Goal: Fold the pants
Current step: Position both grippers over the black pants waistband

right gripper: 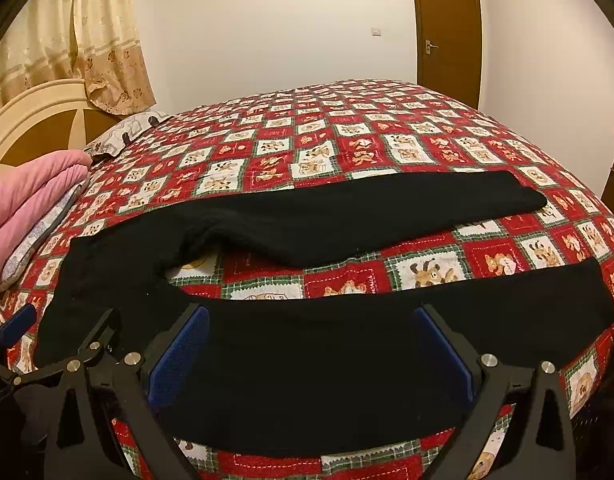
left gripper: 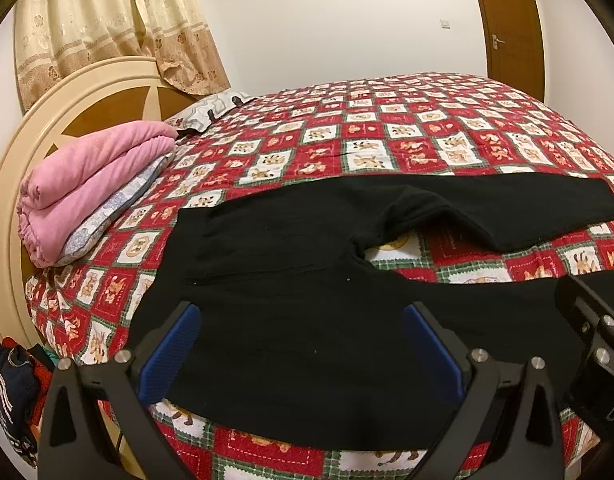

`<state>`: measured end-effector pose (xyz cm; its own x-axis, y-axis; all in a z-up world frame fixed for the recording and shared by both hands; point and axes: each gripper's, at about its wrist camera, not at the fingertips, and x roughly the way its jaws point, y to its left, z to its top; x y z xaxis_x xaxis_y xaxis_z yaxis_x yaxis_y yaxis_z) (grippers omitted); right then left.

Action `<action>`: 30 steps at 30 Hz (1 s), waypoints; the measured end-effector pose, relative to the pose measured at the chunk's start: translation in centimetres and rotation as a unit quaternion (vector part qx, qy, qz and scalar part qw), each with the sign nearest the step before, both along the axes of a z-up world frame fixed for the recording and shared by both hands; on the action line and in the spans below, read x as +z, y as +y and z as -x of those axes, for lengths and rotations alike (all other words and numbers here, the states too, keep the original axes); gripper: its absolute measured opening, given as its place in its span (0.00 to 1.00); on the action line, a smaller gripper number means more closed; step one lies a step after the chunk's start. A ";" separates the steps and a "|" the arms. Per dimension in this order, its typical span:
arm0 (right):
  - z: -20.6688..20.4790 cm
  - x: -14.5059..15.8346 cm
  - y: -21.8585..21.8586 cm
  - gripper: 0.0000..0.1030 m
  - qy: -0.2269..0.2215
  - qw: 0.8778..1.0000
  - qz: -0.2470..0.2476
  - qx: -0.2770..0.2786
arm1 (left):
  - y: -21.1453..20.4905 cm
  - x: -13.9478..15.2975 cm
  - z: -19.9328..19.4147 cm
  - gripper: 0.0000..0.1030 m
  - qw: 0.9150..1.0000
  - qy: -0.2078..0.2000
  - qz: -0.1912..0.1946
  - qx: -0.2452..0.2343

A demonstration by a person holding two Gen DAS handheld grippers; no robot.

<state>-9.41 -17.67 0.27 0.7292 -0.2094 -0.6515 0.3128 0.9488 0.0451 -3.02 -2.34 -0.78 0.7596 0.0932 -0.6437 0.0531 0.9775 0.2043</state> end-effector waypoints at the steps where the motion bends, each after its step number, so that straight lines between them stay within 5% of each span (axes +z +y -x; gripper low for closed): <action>1: 0.0 0.0 0.2 0.99 0.000 1.000 -0.001 0.000 | 0.1 0.0 0.0 1.00 1.000 0.000 0.000 0.000; 11: 0.1 0.0 -0.4 0.99 -0.009 0.999 0.035 0.004 | 0.1 -0.2 0.0 1.00 1.000 0.005 0.001 0.000; 12: -0.2 0.5 0.5 0.99 0.008 1.000 0.008 -0.001 | 0.1 -0.3 0.0 1.00 1.000 0.007 0.002 0.000; 17: -0.1 0.1 0.1 0.99 0.029 0.998 0.059 -0.001 | 0.1 -0.4 -0.1 1.00 1.000 0.009 0.002 0.001; 22: -0.1 -0.2 -0.9 0.99 -0.034 0.999 0.031 0.010 | 0.3 -0.4 -0.4 1.00 1.000 0.012 0.001 0.005; 30: -0.4 -0.1 0.1 0.99 0.002 1.000 0.016 0.005 | 1.3 -0.9 -1.3 1.00 0.999 0.026 0.009 0.016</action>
<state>-9.03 -17.53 0.15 0.7292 -0.2220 -0.6473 0.3029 0.9529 0.0144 -1.71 -1.06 -1.66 0.7219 0.1046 -0.6840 0.0321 0.9824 0.1841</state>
